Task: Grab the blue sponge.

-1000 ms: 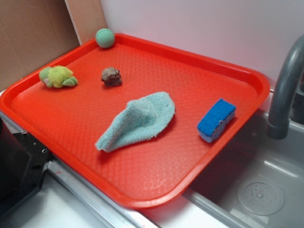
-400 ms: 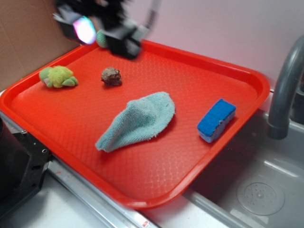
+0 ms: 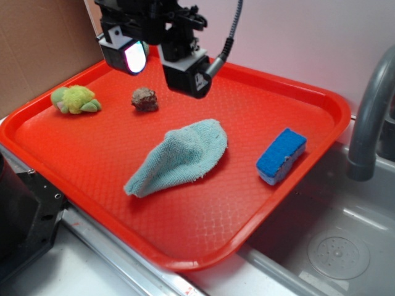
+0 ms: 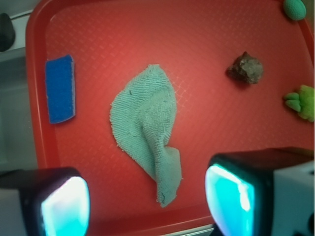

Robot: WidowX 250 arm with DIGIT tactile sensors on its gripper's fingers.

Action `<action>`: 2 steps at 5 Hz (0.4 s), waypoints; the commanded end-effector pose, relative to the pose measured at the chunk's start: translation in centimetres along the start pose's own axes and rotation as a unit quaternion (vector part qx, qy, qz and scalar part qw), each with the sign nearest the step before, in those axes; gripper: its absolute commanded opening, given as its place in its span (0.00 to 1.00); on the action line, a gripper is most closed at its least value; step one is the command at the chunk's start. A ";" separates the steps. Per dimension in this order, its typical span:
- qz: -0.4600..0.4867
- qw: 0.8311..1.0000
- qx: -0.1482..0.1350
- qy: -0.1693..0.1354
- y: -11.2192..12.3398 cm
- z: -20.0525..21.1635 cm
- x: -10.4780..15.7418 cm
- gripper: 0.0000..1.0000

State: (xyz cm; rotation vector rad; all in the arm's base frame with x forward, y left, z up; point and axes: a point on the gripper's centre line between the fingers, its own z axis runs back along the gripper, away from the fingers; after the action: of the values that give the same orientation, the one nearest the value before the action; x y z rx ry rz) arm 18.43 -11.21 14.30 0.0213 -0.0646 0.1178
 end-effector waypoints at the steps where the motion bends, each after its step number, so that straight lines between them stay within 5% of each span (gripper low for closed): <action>1: -0.049 0.998 -0.045 -0.023 -2.4 -2.7 3.8 1.00; 2: -0.068 0.996 -0.042 -0.035 -4.1 -5.2 5.4 1.00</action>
State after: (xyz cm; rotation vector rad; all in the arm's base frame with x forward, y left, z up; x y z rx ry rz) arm 23.74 -14.01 8.04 -0.0235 -0.0844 -0.0223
